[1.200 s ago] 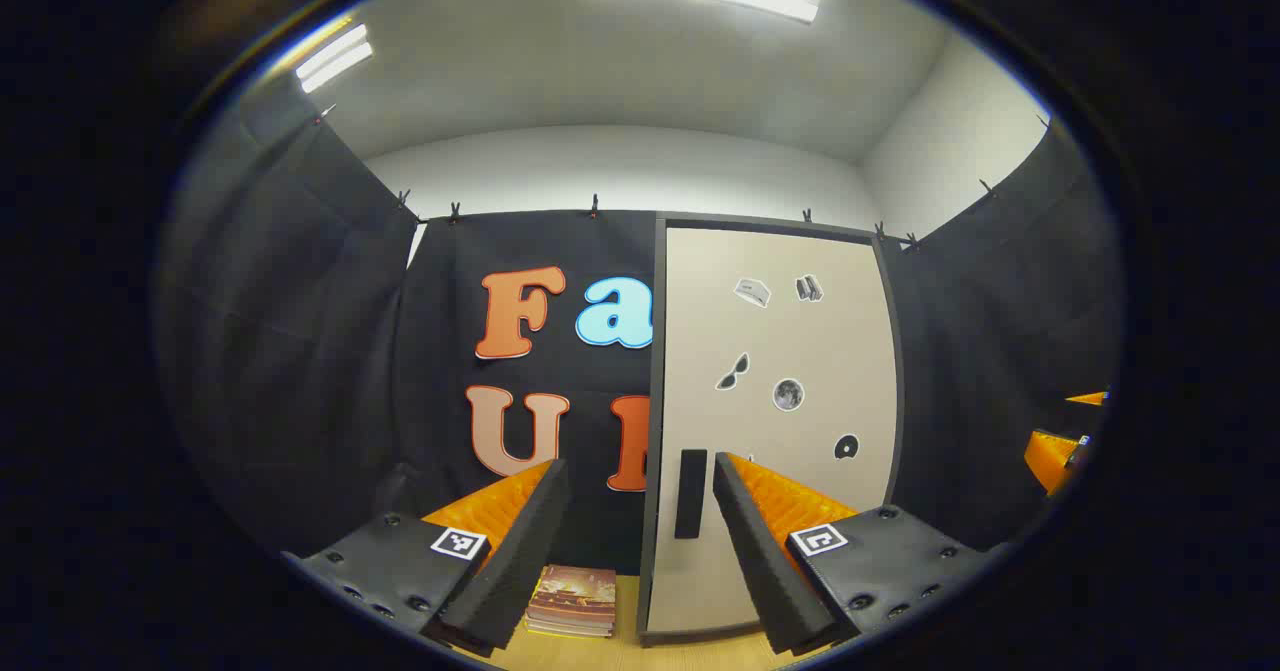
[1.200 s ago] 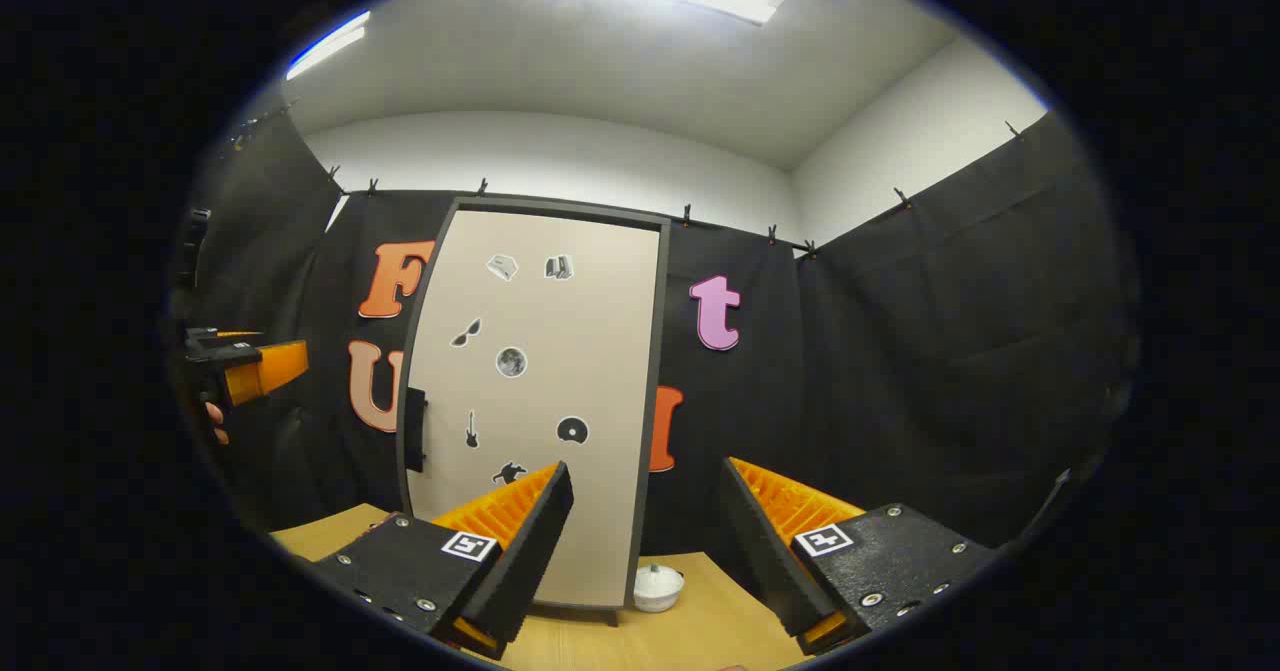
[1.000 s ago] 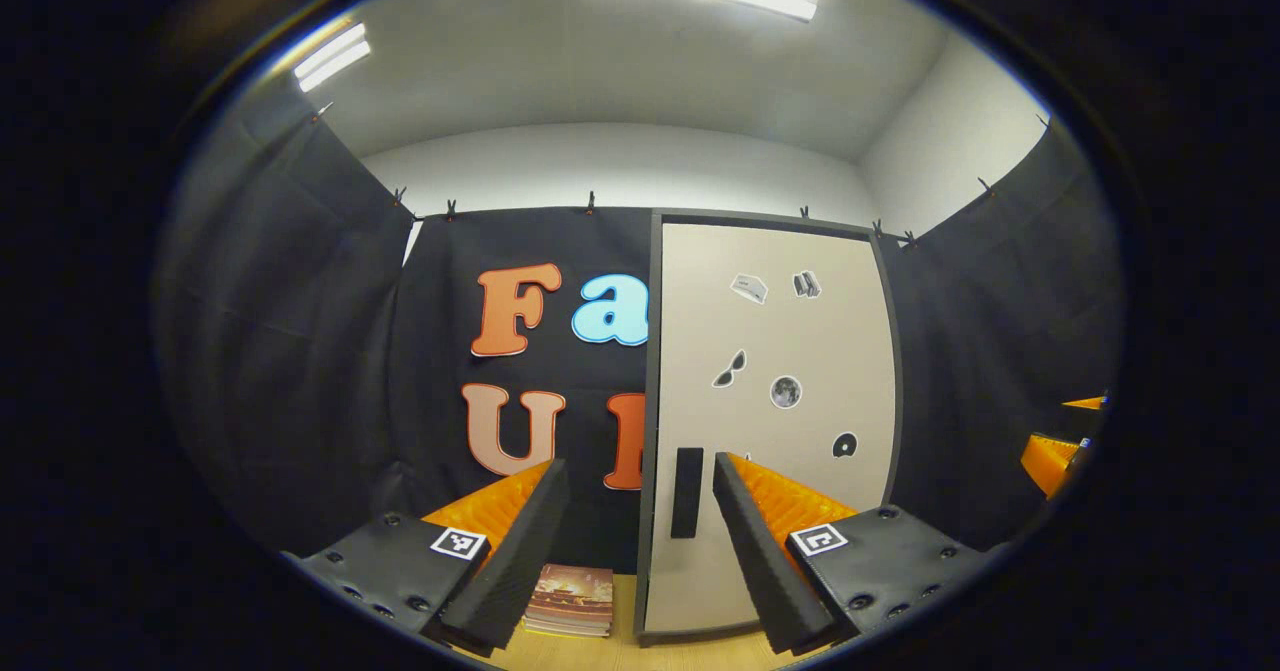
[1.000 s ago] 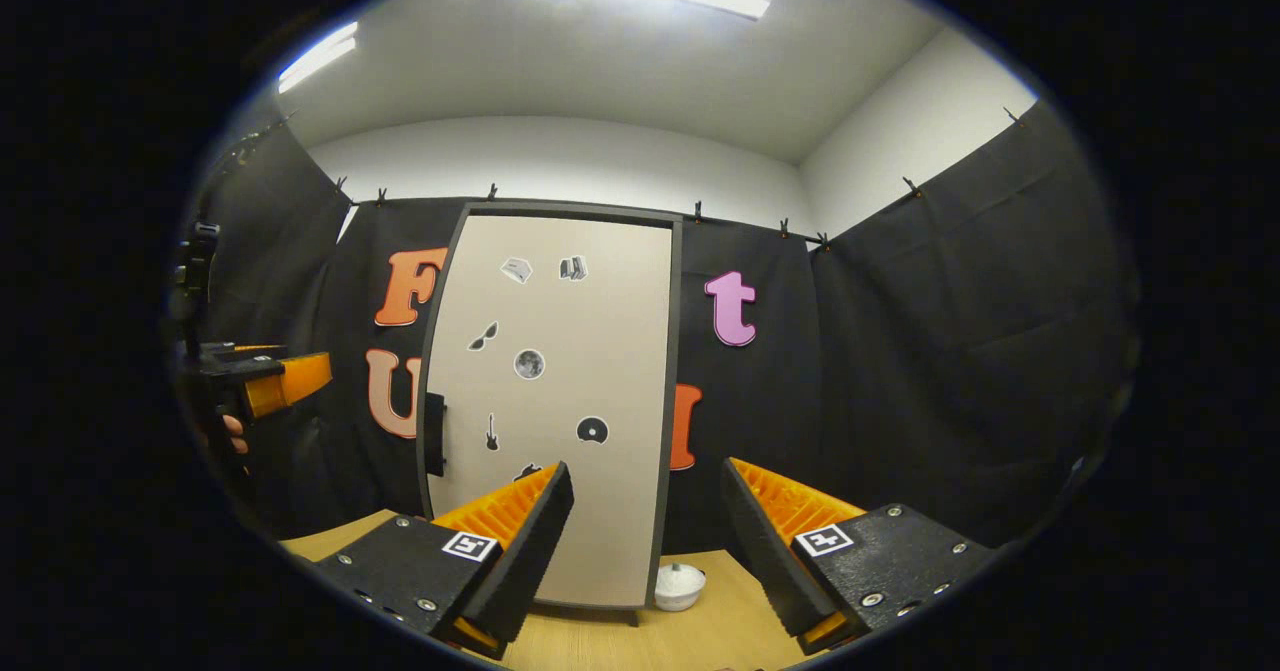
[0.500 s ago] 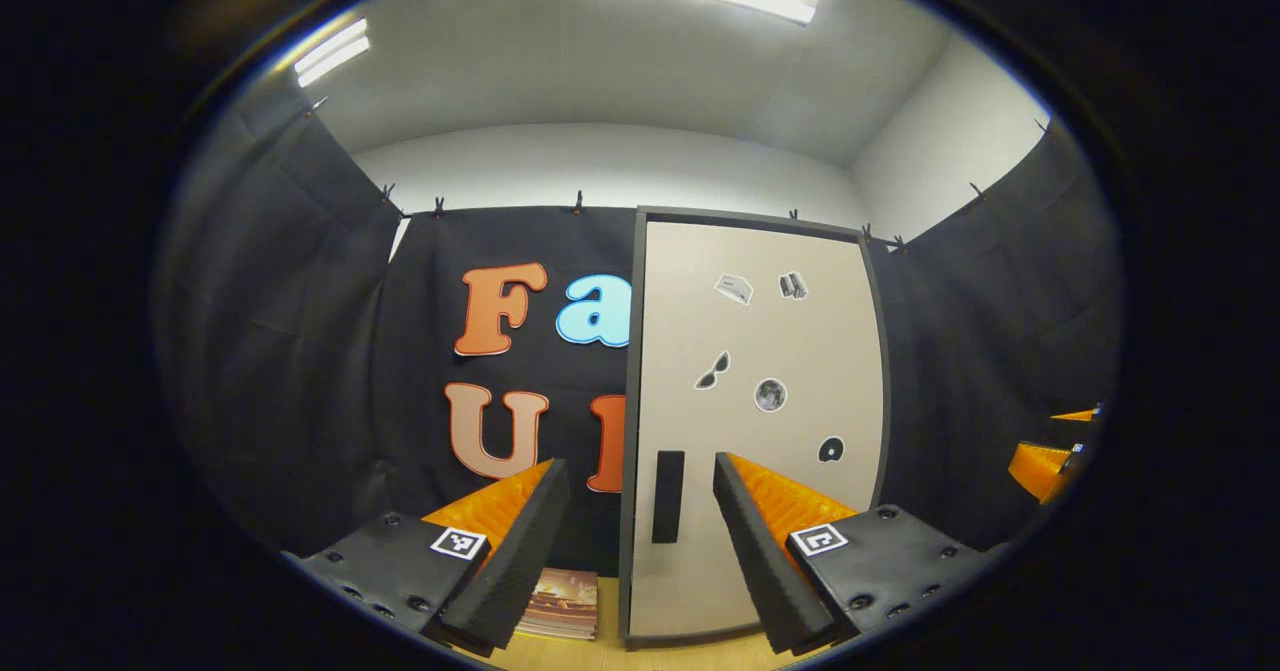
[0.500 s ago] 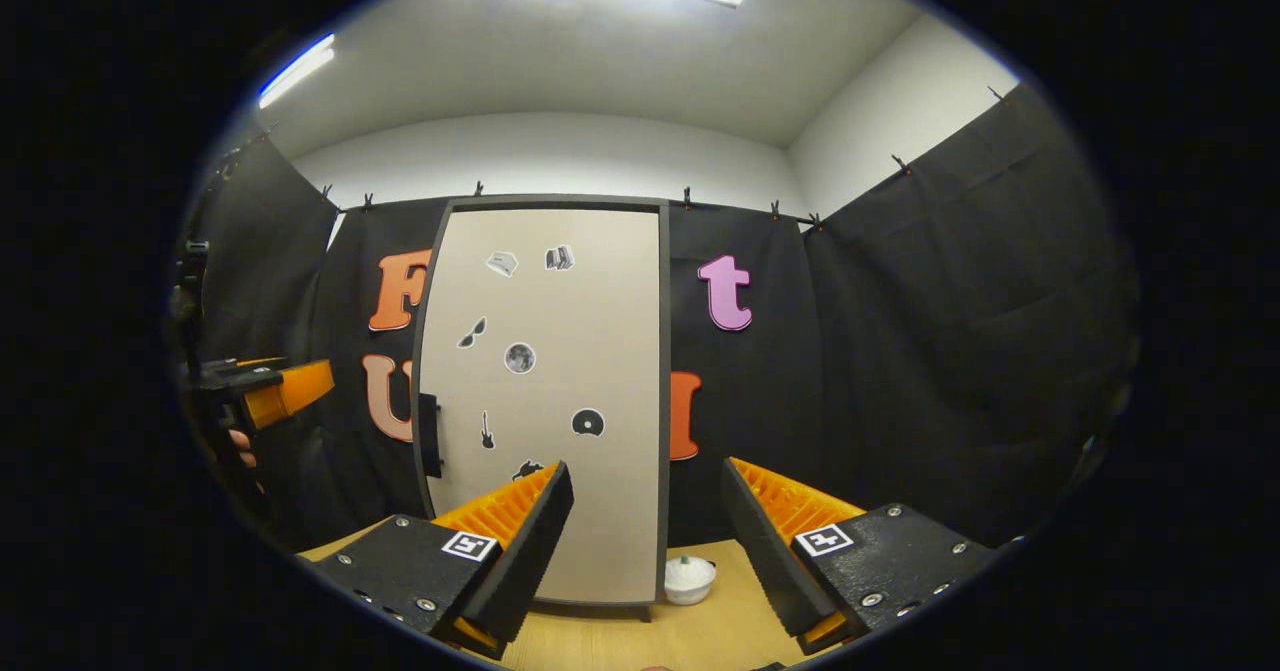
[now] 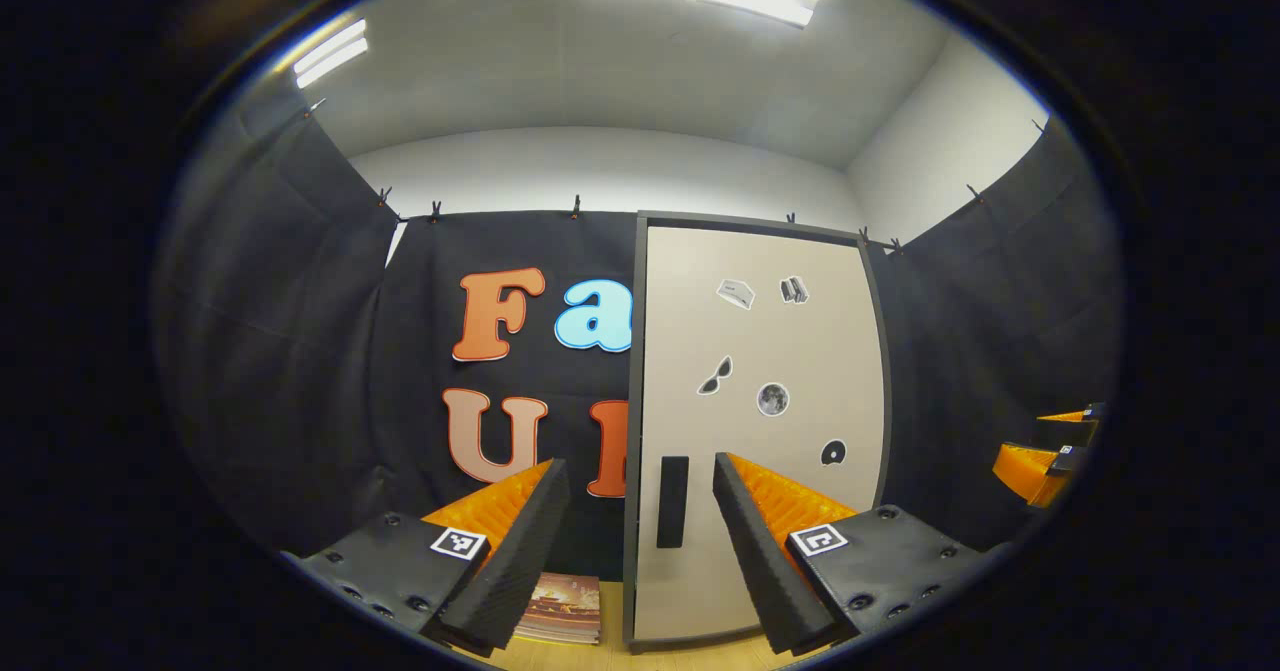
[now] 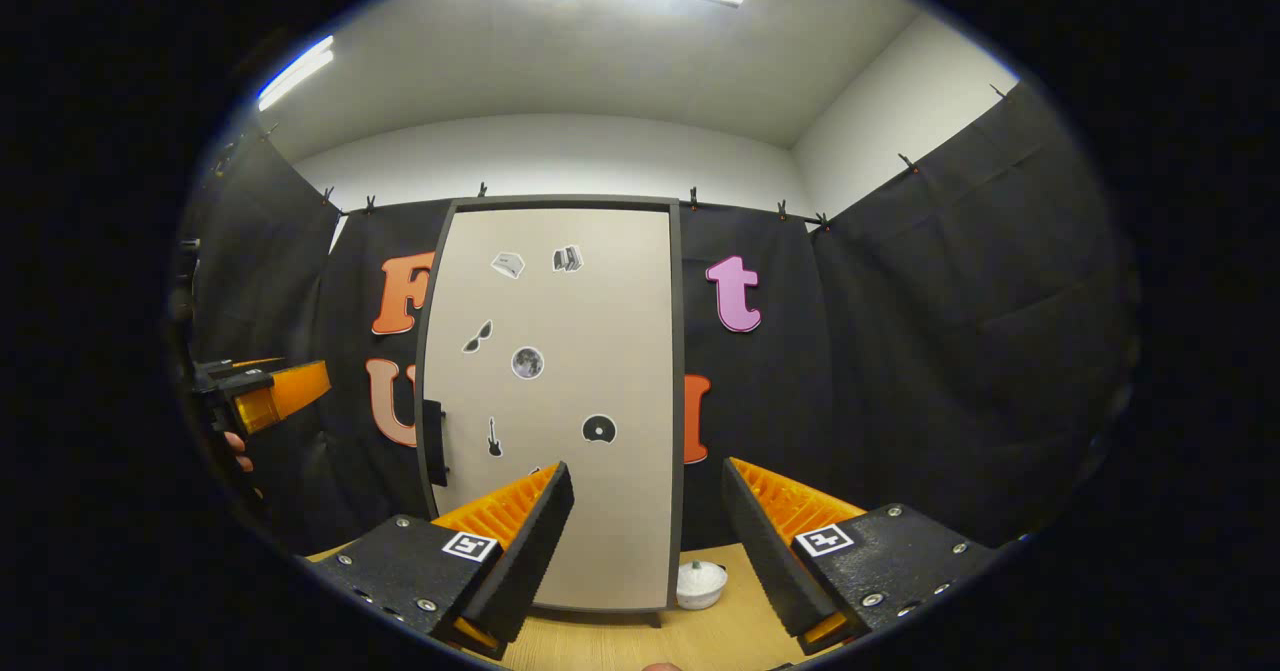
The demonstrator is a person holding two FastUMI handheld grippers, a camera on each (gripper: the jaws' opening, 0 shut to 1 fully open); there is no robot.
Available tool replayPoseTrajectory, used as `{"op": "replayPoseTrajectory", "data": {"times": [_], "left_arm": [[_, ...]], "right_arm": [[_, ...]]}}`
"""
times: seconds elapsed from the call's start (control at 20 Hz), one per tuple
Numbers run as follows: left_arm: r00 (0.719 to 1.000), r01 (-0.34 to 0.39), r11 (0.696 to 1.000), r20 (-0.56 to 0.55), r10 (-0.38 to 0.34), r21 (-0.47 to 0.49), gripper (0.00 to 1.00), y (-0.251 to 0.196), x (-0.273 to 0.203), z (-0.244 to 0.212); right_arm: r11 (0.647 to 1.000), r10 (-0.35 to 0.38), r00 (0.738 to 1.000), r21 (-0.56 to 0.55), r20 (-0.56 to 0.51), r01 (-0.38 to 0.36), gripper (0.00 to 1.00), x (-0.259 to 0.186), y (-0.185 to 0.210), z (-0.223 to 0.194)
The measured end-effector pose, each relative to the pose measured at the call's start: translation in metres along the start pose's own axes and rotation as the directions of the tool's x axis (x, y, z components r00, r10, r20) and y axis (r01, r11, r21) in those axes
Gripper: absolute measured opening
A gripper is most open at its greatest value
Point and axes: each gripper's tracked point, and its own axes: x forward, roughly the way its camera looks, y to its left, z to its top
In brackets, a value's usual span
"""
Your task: Open the cabinet door with the right hand, grasp the bottle in the cabinet with the left hand and place it on the coaster, then close the cabinet door with the right hand.
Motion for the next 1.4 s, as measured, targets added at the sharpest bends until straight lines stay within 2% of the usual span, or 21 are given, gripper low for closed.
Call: {"op": "replayPoseTrajectory", "data": {"times": [0.2, 0.5, 0.75, 0.85, 1.1, 1.3, 1.35, 1.4], "left_arm": [[1.0, -0.011, 0.999, -0.019, 0.012, 0.033, 0.93, 0.013, 0.001, -0.012], [0.997, -0.061, 0.995, -0.049, 0.065, 0.076, 0.95, 0.053, -0.004, -0.026], [0.99, -0.116, 0.99, -0.076, 0.122, 0.086, 0.93, 0.101, -0.017, -0.039], [0.985, -0.143, 0.985, -0.082, 0.151, 0.1, 0.95, 0.123, -0.024, -0.043], [0.968, -0.216, 0.97, -0.105, 0.228, 0.108, 0.95, 0.178, -0.039, -0.055], [0.956, -0.248, 0.965, -0.138, 0.258, 0.086, 0.95, 0.206, -0.045, -0.068], [0.954, -0.254, 0.964, -0.144, 0.264, 0.085, 0.95, 0.211, -0.046, -0.072], [0.951, -0.261, 0.962, -0.147, 0.271, 0.085, 0.95, 0.216, -0.047, -0.074]], "right_arm": [[0.999, 0.043, 0.997, 0.012, -0.068, -0.042, 0.93, 0.014, 0.024, -0.024], [0.989, 0.147, 0.979, 0.043, -0.144, -0.142, 0.93, 0.05, 0.086, -0.054], [0.956, 0.29, 0.94, 0.09, -0.18, -0.278, 0.93, 0.083, 0.17, -0.065], [0.945, 0.324, 0.925, 0.111, -0.196, -0.307, 0.93, 0.101, 0.201, -0.071], [0.937, 0.348, 0.903, 0.126, -0.251, -0.326, 0.91, 0.141, 0.257, -0.081], [0.95, 0.311, 0.905, 0.095, -0.289, -0.296, 0.79, 0.175, 0.283, -0.093], [0.952, 0.305, 0.903, 0.089, -0.302, -0.292, 0.71, 0.182, 0.288, -0.098], [0.954, 0.298, 0.899, 0.084, -0.32, -0.287, 0.69, 0.19, 0.292, -0.105]]}}
